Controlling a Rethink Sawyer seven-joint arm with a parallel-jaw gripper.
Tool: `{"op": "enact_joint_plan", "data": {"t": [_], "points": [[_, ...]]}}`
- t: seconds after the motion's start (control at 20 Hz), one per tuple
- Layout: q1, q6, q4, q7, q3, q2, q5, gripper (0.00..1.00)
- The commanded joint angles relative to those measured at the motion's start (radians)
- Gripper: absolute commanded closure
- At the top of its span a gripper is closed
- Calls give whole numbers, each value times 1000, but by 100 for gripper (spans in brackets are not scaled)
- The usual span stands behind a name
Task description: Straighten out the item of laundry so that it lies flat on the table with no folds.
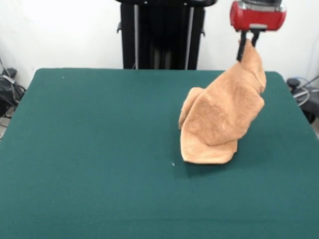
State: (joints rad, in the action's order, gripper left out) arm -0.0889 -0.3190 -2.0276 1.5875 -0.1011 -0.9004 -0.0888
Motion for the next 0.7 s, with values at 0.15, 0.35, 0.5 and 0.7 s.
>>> {"op": "enact_joint_plan", "data": {"t": [0.15, 0.35, 0.5, 0.7], "points": [[183, -311, 74, -1, 33, -153, 1, 100], [266, -381, 105, -41, 68, -168, 0, 100], [327, -400, 108, -78, 101, -175, -2, 100], [452, -467, 125, -178, 159, -191, -11, 100]]}}
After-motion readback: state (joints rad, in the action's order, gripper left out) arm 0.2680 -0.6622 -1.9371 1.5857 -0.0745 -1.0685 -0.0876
